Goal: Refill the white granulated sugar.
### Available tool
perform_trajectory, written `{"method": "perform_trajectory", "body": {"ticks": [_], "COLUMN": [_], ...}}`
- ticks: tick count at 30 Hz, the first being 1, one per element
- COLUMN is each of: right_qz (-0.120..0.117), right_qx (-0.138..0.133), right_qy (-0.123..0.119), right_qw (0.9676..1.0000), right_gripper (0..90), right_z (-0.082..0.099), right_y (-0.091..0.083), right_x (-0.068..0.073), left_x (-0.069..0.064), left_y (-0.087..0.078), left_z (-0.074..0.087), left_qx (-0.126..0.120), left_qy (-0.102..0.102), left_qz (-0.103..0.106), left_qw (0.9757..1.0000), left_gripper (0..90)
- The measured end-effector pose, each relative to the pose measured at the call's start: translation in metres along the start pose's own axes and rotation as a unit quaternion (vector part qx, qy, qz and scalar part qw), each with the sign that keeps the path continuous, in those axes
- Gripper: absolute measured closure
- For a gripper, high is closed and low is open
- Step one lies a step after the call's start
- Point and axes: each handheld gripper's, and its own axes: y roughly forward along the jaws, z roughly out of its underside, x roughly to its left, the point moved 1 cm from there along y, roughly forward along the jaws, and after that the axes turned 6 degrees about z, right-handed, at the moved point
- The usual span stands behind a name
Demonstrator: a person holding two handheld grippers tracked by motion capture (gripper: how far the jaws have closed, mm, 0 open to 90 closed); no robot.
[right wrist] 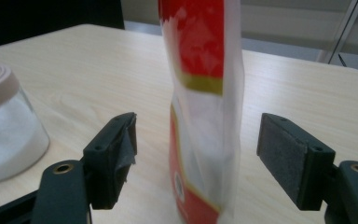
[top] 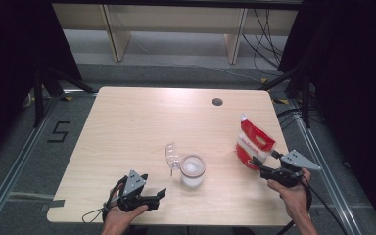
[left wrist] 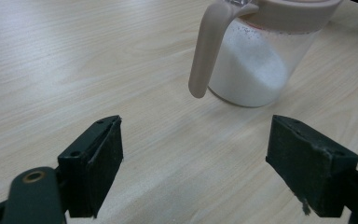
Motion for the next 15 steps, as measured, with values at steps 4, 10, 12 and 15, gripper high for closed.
{"method": "perform_trajectory", "body": {"ticks": [4,10,12,15], "right_qz": [0.009,0.025,0.023,0.02], "right_qx": [0.003,0.002,0.011,0.016], "right_qy": [-0.001,-0.021,-0.02,-0.017], "right_qw": [1.0,0.9995,0.9995,0.9995], "right_gripper": [28.9,29.1,28.6,28.2], "right_z": [0.004,0.008,0.01,0.012], "right_y": [-0.008,-0.02,-0.024,-0.03], "right_x": [-0.001,-0.001,0.001,0.003], "left_x": [-0.002,0.001,0.001,0.0], "left_y": [0.0,-0.001,-0.001,-0.001], "left_z": [0.001,-0.002,-0.002,-0.002], "left_qx": [0.001,0.003,0.002,0.0], "left_qy": [-0.013,0.029,0.023,0.008], "left_qz": [0.007,-0.013,-0.012,-0.009], "left_qw": [0.9999,0.9995,0.9997,0.9999], "left_gripper": [17.9,18.0,18.0,18.1]}}
